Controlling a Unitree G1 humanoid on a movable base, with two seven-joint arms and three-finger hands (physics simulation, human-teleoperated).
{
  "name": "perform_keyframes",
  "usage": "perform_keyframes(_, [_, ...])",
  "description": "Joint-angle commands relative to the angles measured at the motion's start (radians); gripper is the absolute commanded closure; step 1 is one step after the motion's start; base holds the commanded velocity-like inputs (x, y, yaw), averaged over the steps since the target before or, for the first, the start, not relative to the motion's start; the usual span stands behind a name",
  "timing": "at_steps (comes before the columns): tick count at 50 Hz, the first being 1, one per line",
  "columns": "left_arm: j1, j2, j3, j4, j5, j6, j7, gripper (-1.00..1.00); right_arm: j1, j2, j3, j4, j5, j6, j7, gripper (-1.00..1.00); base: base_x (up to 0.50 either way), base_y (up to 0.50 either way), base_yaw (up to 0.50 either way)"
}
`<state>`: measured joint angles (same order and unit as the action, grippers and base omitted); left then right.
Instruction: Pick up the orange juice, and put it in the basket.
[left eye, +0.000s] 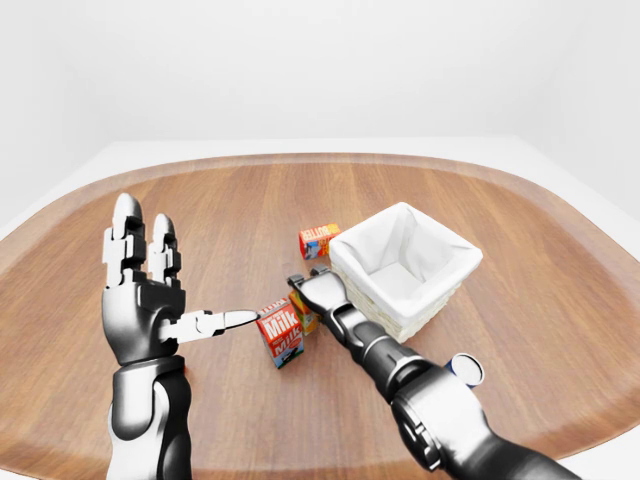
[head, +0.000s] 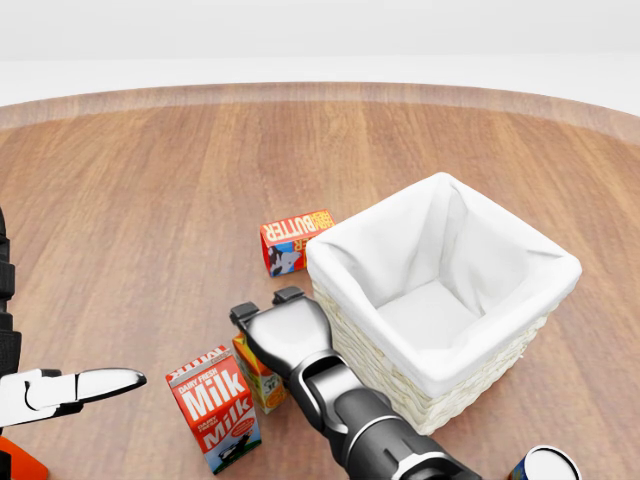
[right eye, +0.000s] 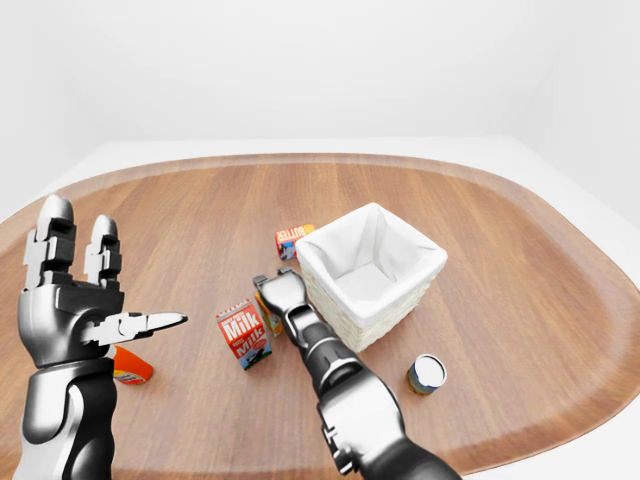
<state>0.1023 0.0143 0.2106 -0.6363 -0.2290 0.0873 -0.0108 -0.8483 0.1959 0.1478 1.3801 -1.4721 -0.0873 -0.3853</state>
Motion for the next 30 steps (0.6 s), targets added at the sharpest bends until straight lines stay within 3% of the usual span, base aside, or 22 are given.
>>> perform_keyframes(1, [0.000,0.000,0.000,0.000,0.000,0.000,0.000,-1.00,0.038,0.001,0.008,0.012,-0.011,0.000,0.006,1.00,0.00,0.00,0.00])
perform_keyframes(30, [0.000,0.000,0.000,0.000,0.000,0.000,0.000,-1.00,0.033,-0.005,0.003,0.011,-0.001,0.000,0.013,1.00,0.00,0.00,0.00])
